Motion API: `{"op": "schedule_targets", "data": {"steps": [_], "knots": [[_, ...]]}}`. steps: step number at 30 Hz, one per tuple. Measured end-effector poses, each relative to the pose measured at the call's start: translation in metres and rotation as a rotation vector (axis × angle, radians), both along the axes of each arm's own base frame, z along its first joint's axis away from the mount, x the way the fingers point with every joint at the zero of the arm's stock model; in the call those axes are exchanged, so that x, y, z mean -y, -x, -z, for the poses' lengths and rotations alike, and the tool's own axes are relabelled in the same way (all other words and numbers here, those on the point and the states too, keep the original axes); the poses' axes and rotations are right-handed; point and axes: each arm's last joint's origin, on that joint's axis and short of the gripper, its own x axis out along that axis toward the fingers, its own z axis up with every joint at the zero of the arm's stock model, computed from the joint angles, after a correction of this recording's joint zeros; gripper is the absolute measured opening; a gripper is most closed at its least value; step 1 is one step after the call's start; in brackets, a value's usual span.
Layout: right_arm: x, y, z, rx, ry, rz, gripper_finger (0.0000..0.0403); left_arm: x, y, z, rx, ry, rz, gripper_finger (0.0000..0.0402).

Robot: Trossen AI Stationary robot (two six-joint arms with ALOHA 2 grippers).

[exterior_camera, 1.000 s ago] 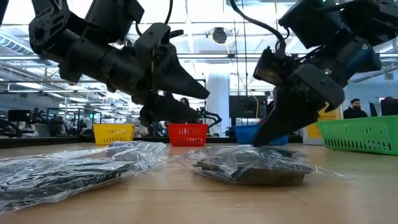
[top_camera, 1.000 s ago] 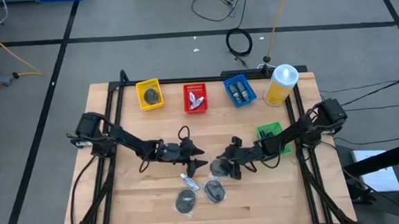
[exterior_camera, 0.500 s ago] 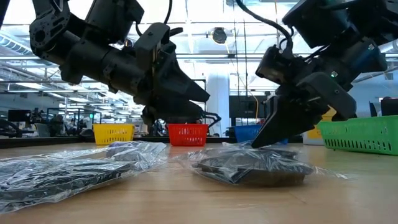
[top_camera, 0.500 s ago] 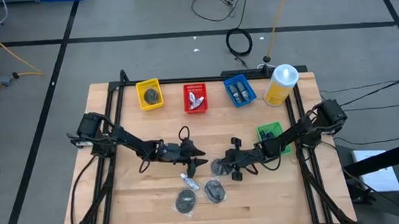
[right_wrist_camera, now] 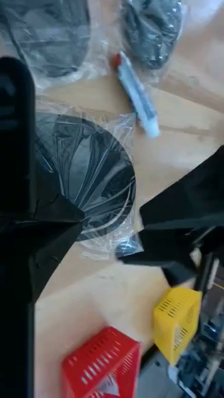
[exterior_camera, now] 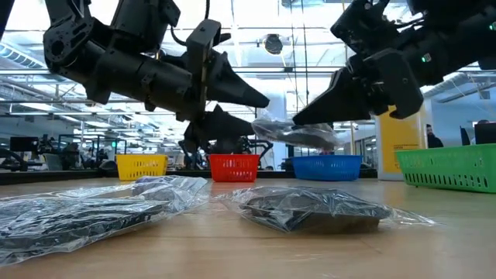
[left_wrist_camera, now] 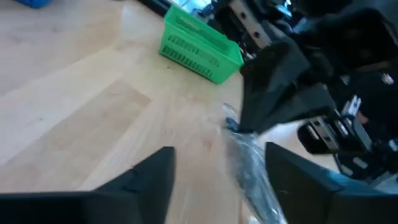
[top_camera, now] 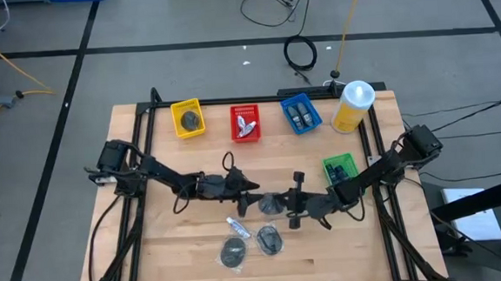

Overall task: Pick & Place Travel size toiletries
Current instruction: Put the black hairbrush into the yellow bin

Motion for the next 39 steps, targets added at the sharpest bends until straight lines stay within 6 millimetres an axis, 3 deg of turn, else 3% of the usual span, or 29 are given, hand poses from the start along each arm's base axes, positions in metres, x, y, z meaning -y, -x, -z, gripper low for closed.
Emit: {"op": "schedule_targets", "data": {"steps": [4,8,13,26,28,32,39], "knots": [[0.001,-0.002,-0.005,0.044,0.029,0.012,0.0001,-0.002,-0.001,0.0,-0.002,0.053,0.034,0.0304],[0.004,-0.005,-0.009,0.083,0.054,0.031,0.0001,0.002,-0.004,-0.004,0.009,0.066,0.101,0.0311],[0.007,-0.007,-0.011,0.092,0.064,0.037,0.0,0.007,-0.012,-0.013,0.044,0.039,0.14,0.0251],[0.007,-0.008,-0.012,0.108,0.045,0.029,0.0,0.007,-0.013,-0.01,-0.013,0.004,0.196,0.0022],[0.007,-0.008,-0.012,0.106,0.04,0.03,0.0,0.007,-0.012,-0.009,-0.025,0.001,0.197,0.0013],[0.007,-0.008,-0.012,0.108,0.031,0.034,0.0023,0.007,-0.012,-0.007,-0.049,0.004,0.201,0.0034],[0.009,-0.002,-0.019,0.09,-0.053,0.03,0.0123,0.008,-0.01,-0.003,-0.095,-0.013,0.221,0.0025]]}}
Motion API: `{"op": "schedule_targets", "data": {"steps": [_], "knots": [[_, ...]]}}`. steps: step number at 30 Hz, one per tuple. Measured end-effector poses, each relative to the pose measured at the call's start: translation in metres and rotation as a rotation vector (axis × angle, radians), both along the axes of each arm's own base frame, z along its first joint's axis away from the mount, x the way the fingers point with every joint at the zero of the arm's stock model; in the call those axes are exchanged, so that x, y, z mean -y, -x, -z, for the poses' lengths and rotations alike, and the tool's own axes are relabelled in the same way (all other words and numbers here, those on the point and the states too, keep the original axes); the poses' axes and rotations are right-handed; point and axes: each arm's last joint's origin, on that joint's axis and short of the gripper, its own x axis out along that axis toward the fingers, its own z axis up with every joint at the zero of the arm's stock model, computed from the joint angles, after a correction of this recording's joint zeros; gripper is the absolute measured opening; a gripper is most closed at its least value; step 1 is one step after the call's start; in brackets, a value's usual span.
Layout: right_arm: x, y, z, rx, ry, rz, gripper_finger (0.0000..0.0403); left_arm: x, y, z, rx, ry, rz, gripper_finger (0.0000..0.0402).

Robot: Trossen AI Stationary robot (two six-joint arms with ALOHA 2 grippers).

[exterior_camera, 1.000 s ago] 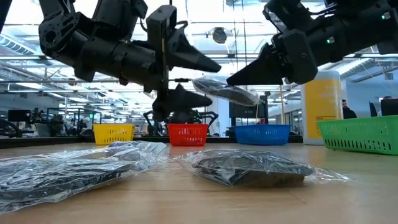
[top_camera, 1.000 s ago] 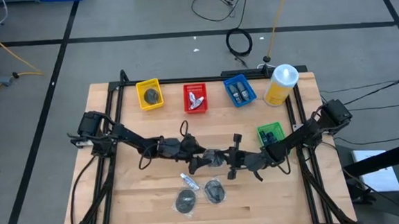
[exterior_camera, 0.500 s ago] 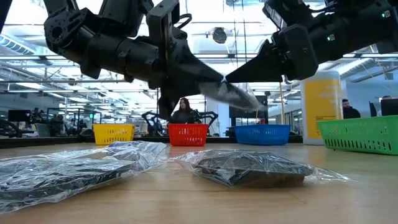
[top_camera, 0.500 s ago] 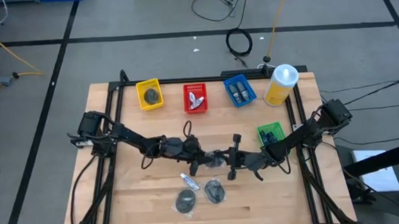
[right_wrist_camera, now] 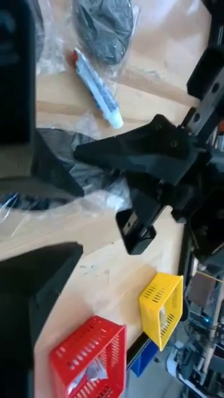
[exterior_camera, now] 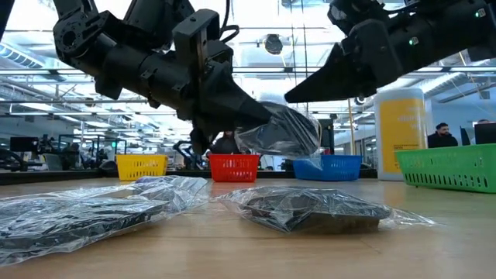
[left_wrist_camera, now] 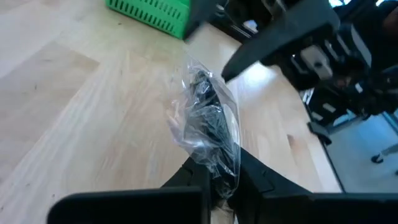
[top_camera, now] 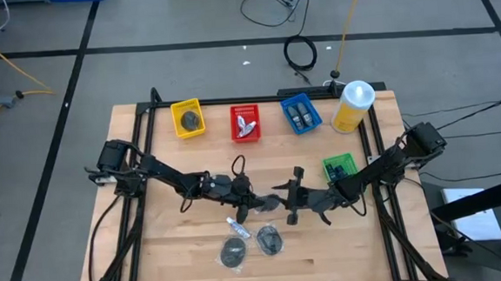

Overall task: Pick & Place Travel size toiletries
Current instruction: Put the black hairbrush into the yellow bin

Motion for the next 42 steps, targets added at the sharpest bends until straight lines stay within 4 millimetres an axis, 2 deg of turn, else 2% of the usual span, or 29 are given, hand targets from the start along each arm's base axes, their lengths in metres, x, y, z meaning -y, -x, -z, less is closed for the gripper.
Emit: {"op": "schedule_targets", "data": {"steps": [5,10,17,23,26,30,33,38,42], "knots": [[-0.003,0.013,-0.013,-0.043,-0.008,-0.022,0.0174,-0.001,0.003,-0.001,-0.031,-0.047,0.011,0.0013],[-0.008,0.025,-0.02,-0.072,-0.061,-0.028,0.0194,0.0,0.016,-0.021,-0.101,-0.133,0.023,0.0035],[-0.009,0.04,-0.001,-0.09,-0.156,-0.009,0.0193,0.002,0.054,-0.06,-0.215,-0.314,-0.057,0.0011],[-0.004,0.052,0.012,-0.027,-0.257,0.001,0.0185,-0.003,0.093,-0.081,-0.357,-0.432,-0.212,0.0033],[-0.003,0.055,0.014,0.016,-0.287,-0.036,0.0186,-0.009,0.111,-0.086,-0.427,-0.486,-0.283,0.003],[-0.003,0.058,0.016,0.015,-0.3,-0.095,0.0185,-0.017,0.129,-0.091,-0.498,-0.557,-0.369,0.0011],[-0.003,0.058,0.016,0.011,-0.299,-0.1,0.0185,-0.026,0.14,-0.094,-0.537,-0.611,-0.452,0.0013],[-0.003,0.058,0.016,0.011,-0.291,-0.098,0.0183,-0.043,0.144,-0.094,-0.59,-0.702,-0.59,0.004],[-0.003,0.057,0.015,0.02,-0.279,-0.102,0.0182,-0.064,0.142,-0.092,-0.654,-0.729,-0.661,0.0027]]}}
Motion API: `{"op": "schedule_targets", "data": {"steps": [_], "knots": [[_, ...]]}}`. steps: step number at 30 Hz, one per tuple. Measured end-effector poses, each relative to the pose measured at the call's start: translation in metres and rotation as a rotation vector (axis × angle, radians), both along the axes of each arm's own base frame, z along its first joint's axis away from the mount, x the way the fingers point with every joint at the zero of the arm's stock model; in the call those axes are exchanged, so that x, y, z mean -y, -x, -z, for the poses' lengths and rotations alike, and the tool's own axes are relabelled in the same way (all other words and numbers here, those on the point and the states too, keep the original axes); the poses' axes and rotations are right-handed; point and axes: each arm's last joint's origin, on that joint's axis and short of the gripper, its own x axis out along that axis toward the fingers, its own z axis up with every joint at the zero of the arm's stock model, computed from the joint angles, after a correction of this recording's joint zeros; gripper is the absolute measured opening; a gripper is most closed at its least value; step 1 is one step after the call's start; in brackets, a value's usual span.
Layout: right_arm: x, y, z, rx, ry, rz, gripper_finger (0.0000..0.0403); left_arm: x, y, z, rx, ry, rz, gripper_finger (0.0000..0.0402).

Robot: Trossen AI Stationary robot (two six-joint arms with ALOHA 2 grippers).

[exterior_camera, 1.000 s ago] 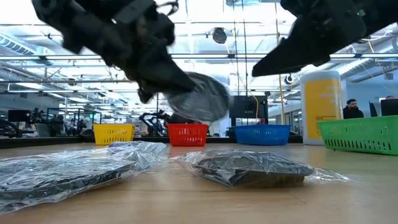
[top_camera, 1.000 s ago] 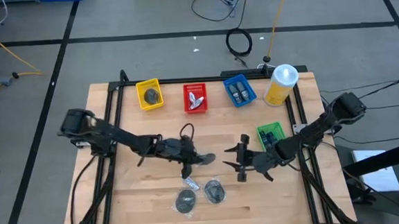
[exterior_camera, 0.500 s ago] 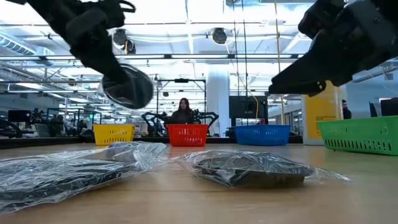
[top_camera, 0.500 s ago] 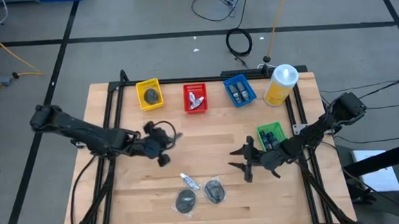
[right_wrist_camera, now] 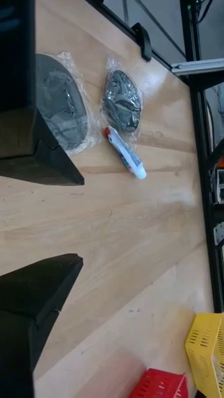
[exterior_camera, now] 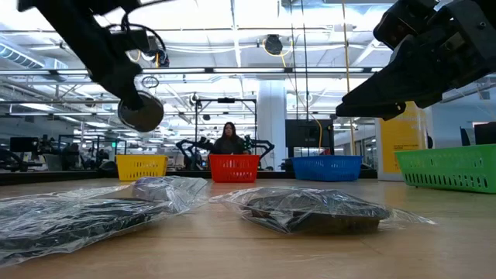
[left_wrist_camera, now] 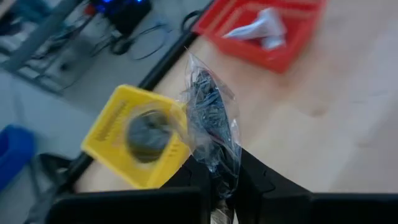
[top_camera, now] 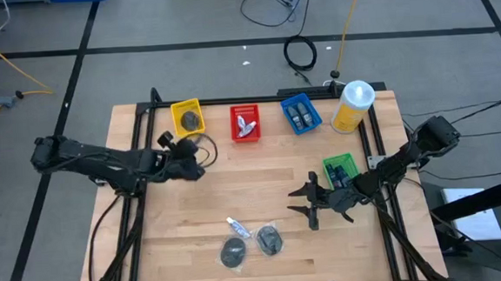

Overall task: Pick & Place Travel size toiletries
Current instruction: Put the black hairbrush into the yellow bin

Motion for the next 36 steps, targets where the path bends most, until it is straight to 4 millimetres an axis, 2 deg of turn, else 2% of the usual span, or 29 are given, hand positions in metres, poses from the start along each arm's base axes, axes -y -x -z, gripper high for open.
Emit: {"op": "schedule_targets", "data": {"steps": [5,10,13,19,24,30,36], "knots": [[0.004,-0.002,0.0,0.001,0.0,0.017,0.018,-0.032,0.003,0.0,-0.068,-0.06,-0.123,0.0011],[0.007,-0.004,-0.001,0.013,-0.007,0.034,0.0179,-0.066,0.006,0.002,-0.109,-0.031,-0.198,0.0045],[0.009,-0.005,-0.001,0.013,-0.005,0.041,0.0177,-0.084,0.004,0.004,-0.113,-0.011,-0.206,0.0051],[0.011,-0.005,-0.001,0.013,-0.007,0.047,0.0176,-0.113,-0.003,0.015,-0.134,-0.014,-0.228,0.0027],[0.01,-0.005,-0.001,0.013,-0.009,0.045,0.0175,-0.131,-0.002,0.029,-0.184,0.003,-0.281,0.002],[0.01,-0.005,-0.001,0.012,-0.008,0.045,0.0174,-0.145,0.001,0.045,-0.244,0.046,-0.33,0.0058],[0.01,-0.005,-0.001,0.013,-0.009,0.045,0.0172,-0.148,-0.003,0.056,-0.27,0.12,-0.267,0.0083]]}}
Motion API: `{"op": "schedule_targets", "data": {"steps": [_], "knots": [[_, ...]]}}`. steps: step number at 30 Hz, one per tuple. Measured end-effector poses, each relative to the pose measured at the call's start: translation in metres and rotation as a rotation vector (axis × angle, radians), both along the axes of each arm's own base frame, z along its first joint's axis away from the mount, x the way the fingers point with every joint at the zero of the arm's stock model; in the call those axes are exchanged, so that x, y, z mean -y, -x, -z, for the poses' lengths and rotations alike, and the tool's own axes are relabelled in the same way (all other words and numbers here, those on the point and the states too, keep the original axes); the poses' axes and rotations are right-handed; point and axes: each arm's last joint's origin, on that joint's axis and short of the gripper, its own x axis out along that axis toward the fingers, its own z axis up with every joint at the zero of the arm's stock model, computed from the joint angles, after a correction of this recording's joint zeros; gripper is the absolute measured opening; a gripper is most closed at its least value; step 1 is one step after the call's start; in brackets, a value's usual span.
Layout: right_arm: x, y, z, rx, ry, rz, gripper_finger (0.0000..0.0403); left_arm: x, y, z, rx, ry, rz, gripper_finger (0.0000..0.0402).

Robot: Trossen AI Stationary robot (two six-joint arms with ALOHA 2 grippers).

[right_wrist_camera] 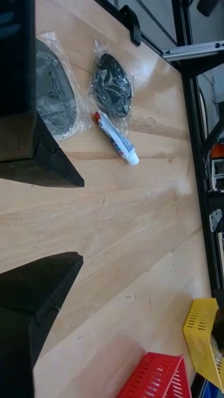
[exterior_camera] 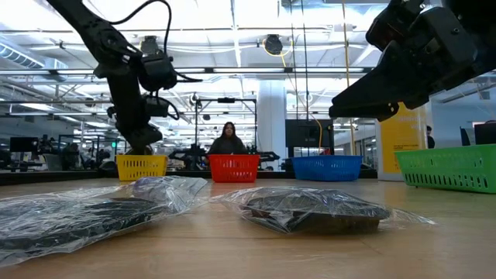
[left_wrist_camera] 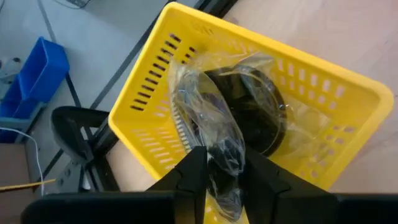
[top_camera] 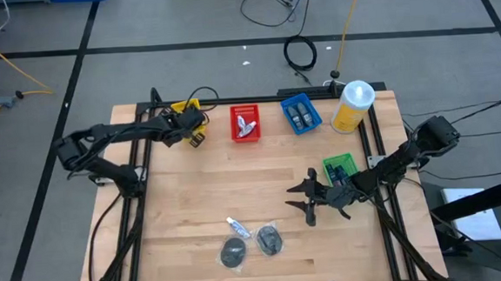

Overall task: Pick & Place Travel size toiletries
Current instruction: Put the black hairbrush into the yellow bin

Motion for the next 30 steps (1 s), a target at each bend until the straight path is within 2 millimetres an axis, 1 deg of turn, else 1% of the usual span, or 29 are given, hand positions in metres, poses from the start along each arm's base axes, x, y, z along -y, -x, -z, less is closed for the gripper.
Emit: {"op": "schedule_targets", "data": {"steps": [3,5,10,13,15,17,18,20,24,26,30], "knots": [[0.0,0.0,0.0,0.0,0.0,0.0,0.0172,-0.001,-0.002,0.002,0.009,0.01,0.011,0.01],[0.0,0.0,0.0,0.0,0.0,0.001,0.0172,-0.001,-0.004,0.001,0.03,0.022,0.042,0.0123],[0.001,0.0,0.0,0.0,0.001,0.004,0.0171,-0.001,-0.005,-0.006,0.077,0.031,0.109,0.0205],[0.001,0.0,0.0,0.0,0.001,0.005,0.0171,0.001,-0.001,-0.015,0.092,0.024,0.12,0.025],[0.001,0.0,0.0,0.0,0.001,0.005,0.0171,0.004,0.003,-0.022,0.115,0.021,0.115,0.0267],[0.001,0.0,0.0,0.0,0.001,0.005,0.0171,0.007,0.007,-0.027,0.148,0.036,0.109,0.027],[0.001,0.0,0.0,0.0,0.001,0.005,0.0171,0.007,0.009,-0.031,0.175,0.036,0.096,0.0264],[0.001,0.0,0.0,0.0,0.001,0.007,0.0171,0.005,0.013,-0.038,0.235,0.023,0.06,0.0241],[0.003,-0.001,0.0,0.0,0.001,0.016,0.0171,-0.007,0.023,-0.038,0.312,0.048,-0.052,0.0161],[0.004,-0.002,0.0,0.0,0.001,0.022,0.0171,-0.015,0.027,-0.034,0.336,0.066,-0.08,0.0115],[0.005,-0.002,-0.001,0.006,-0.002,0.024,0.0171,-0.025,0.031,-0.018,0.364,0.104,-0.096,0.0027]]}}
